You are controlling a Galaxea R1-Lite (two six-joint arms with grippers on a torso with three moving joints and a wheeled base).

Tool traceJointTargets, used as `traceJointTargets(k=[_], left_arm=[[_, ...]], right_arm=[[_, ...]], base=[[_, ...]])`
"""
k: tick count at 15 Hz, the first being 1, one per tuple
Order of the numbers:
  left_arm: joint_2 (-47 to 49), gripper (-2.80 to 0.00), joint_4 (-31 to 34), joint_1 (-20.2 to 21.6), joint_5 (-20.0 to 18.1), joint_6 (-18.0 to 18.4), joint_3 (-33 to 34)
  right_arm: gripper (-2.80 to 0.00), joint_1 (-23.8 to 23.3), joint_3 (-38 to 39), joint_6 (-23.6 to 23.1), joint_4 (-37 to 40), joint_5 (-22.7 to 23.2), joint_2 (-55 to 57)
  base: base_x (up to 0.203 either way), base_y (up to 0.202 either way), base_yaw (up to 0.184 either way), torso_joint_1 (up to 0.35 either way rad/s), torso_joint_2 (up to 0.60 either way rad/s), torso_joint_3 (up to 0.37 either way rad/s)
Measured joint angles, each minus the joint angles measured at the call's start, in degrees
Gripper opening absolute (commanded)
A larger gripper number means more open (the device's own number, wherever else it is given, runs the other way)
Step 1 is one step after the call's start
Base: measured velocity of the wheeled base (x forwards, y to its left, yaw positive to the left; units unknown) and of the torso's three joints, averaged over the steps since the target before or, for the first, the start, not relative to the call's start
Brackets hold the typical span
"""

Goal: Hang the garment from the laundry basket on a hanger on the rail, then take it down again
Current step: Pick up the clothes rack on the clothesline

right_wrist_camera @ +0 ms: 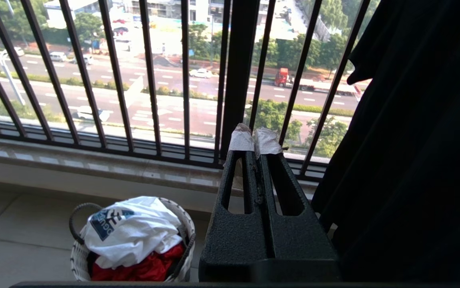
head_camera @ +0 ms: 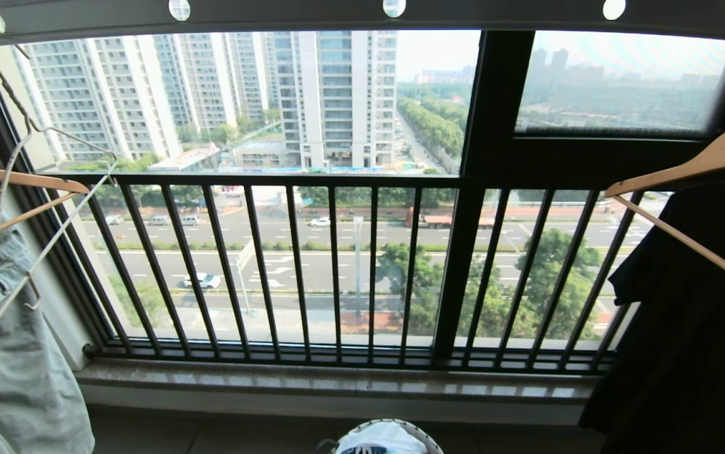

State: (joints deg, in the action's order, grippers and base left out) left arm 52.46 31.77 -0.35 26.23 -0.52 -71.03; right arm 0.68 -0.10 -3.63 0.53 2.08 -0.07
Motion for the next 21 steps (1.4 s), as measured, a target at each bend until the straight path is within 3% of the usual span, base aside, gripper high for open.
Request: traceJointTargets(k=[3,5,9,11,14,17,21], left_arm=[[5.3,0.0,11.4,-0.1,0.5,-4.7,-10.9],[9.3,0.0,16.5,-0.1,0.6,-7.1,-14.3],[16.4,0.0,16.9,-0.9,0.2,-15.3,-15.1],[18.5,0.0,16.3,-2.1,-1.4,-17.6,-15.4],[18.7,0.0,14.3,-3.5,-5.7,-18.4,-15.9],[17.0,0.0,18.9,-3.7,-6.3,-18.3,-16.7],[17.4,0.0,18.8,-3.8,-6.2,-18.5,-17.0]], right_arm=[[-2.8,0.0,0.0,0.0,0.0,0.0,0.0],[-2.8,0.0,0.0,0.0,0.0,0.0,0.0],[-2.8,0.0,0.0,0.0,0.0,0.0,0.0],[-2.8,0.0,0.0,0.0,0.0,0.0,0.0],[-2.8,0.0,0.0,0.0,0.0,0.0,0.0],[-2.8,0.0,0.0,0.0,0.0,0.0,0.0],[-2.8,0.0,0.0,0.0,0.0,0.0,0.0]], base=[[0.0,0.0,0.0,0.0,0.0,0.0],[0.0,0.0,0.0,0.0,0.0,0.0],[0.0,0.0,0.0,0.0,0.0,0.0],[0.0,0.0,0.0,0.0,0.0,0.0],[0.0,0.0,0.0,0.0,0.0,0.0],[0.0,0.0,0.0,0.0,0.0,0.0],[0.0,0.0,0.0,0.0,0.0,0.0]])
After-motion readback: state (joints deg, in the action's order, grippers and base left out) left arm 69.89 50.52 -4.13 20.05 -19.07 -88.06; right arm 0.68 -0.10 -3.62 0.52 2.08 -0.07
